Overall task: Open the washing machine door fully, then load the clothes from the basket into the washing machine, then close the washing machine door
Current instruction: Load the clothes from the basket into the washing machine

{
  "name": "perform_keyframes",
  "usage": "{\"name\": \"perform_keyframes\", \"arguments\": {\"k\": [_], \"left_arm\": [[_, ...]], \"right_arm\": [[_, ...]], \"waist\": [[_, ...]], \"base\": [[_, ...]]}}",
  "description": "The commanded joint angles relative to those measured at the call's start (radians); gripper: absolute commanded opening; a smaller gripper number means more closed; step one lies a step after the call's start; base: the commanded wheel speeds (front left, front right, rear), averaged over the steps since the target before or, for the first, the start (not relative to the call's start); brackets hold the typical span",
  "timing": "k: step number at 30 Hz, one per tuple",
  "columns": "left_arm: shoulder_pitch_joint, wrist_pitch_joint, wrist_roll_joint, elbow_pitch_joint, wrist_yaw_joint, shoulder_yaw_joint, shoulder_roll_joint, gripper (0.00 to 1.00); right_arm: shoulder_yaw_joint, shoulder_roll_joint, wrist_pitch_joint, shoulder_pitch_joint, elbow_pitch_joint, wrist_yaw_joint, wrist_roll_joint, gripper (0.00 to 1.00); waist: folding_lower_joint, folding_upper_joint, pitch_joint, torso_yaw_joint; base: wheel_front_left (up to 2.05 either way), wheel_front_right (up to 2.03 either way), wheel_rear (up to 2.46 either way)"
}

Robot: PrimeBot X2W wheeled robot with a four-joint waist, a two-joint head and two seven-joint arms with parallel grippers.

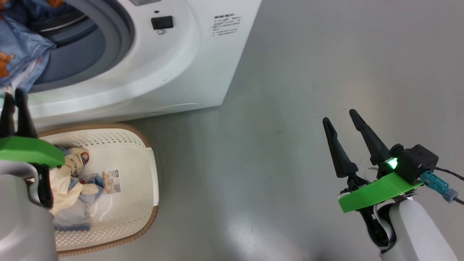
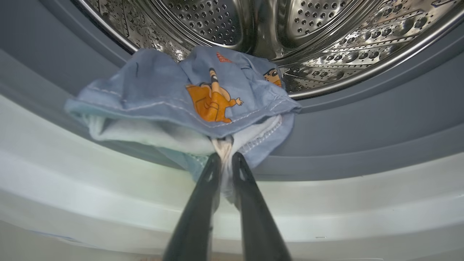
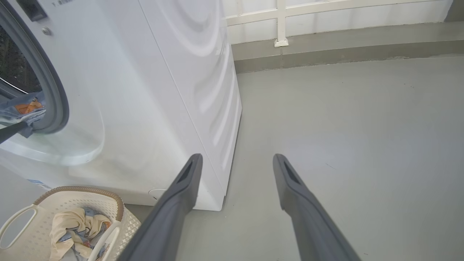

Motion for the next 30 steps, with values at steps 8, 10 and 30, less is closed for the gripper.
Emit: {"name": "perform_keyframes", "arguments": {"k": [8, 10, 30], "left_arm": [[-0.020, -0.004, -0.021, -0.056, -0.009, 0.019, 0.043, 0.00], [-0.026, -0.004, -0.024, -0.077, -0.009, 0.015, 0.043, 0.00], [-0.405, -0.004, -0.025, 0.081, -0.010, -0.049, 0.181, 0.00]], "right_arm": [[0.021, 0.000, -0.005, -0.006, -0.024, 0.001, -0.002, 1.00], [0.021, 0.001, -0.005, -0.006, -0.025, 0.001, -0.002, 1.00], [0.051, 0.042, -0.005, -0.032, -0.025, 0.001, 0.007, 1.00]], "waist": [[0.0000, 0.0000, 0.000, -0.002], [0.0000, 0.0000, 0.000, -0.002], [0.0000, 0.0000, 0.039, -0.088]], "base": [[0.00, 0.00, 0.00], [0.00, 0.00, 0.00], [0.00, 0.00, 0.00]]}}
